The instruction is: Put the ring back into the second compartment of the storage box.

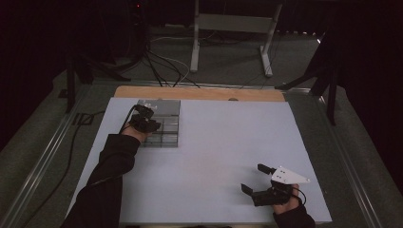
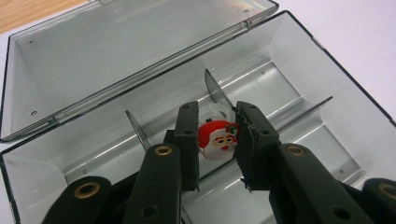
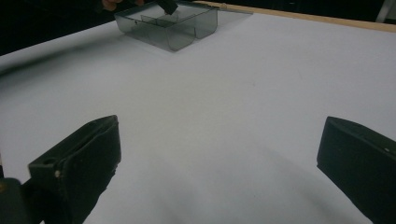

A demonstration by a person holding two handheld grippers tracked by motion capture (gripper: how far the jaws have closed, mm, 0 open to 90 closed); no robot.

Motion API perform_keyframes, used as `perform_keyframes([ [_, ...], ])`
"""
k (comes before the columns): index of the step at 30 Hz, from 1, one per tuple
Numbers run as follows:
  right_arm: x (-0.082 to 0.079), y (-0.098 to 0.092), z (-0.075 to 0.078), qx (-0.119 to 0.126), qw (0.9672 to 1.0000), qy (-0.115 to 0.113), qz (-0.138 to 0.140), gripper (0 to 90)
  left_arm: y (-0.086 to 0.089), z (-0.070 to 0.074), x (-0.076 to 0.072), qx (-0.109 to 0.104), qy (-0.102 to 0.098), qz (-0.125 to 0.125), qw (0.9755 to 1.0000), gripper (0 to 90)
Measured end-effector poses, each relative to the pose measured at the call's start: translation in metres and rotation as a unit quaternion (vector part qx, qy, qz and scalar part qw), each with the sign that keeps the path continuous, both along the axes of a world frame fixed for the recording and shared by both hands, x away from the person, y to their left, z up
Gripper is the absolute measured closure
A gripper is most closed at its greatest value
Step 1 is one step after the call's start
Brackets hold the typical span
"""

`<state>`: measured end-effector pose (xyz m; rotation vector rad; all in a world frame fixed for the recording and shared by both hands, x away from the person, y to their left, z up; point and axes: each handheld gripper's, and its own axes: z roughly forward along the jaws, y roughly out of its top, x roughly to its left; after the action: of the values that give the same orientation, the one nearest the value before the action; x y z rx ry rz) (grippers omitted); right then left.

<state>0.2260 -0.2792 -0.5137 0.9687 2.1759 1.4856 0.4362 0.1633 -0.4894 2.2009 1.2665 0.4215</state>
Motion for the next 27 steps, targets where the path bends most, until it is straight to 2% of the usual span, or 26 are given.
perform_keyframes([
  [7, 0.0, 0.0, 0.0, 0.001, 1.0, -0.001, 0.0, 0.0, -0.002, -0.002, 0.003, -0.001, 0.004, 0.006, 1.0, 71.9],
  [12, 0.0, 0.0, 0.0, 0.001, 1.0, -0.001, 0.0, 0.0, 0.0, 0.0, 0.003, -0.01, -0.001, 0.012, 0.9999, 70.4],
  [13, 0.0, 0.0, 0.0, 0.001, 1.0, -0.001, 0.0, 0.0, 0.0, 0.001, 0.003, -0.01, -0.002, 0.012, 0.9999, 68.5],
  [14, 0.0, -0.001, 0.0, 0.002, 1.0, -0.001, 0.0, 0.0, 0.0, 0.002, 0.002, -0.01, -0.006, 0.016, 0.9998, 60.1],
  [18, 0.0, -0.001, 0.001, 0.002, 1.0, -0.001, -0.001, 0.0, 0.0, 0.005, 0.0, -0.016, -0.011, 0.022, 0.9996, 46.9],
  [27, 0.0, 0.0, 0.001, 0.001, 1.0, -0.002, 0.0, 0.0, 0.001, 0.011, -0.006, -0.026, -0.016, 0.018, 0.9994, 30.3],
])
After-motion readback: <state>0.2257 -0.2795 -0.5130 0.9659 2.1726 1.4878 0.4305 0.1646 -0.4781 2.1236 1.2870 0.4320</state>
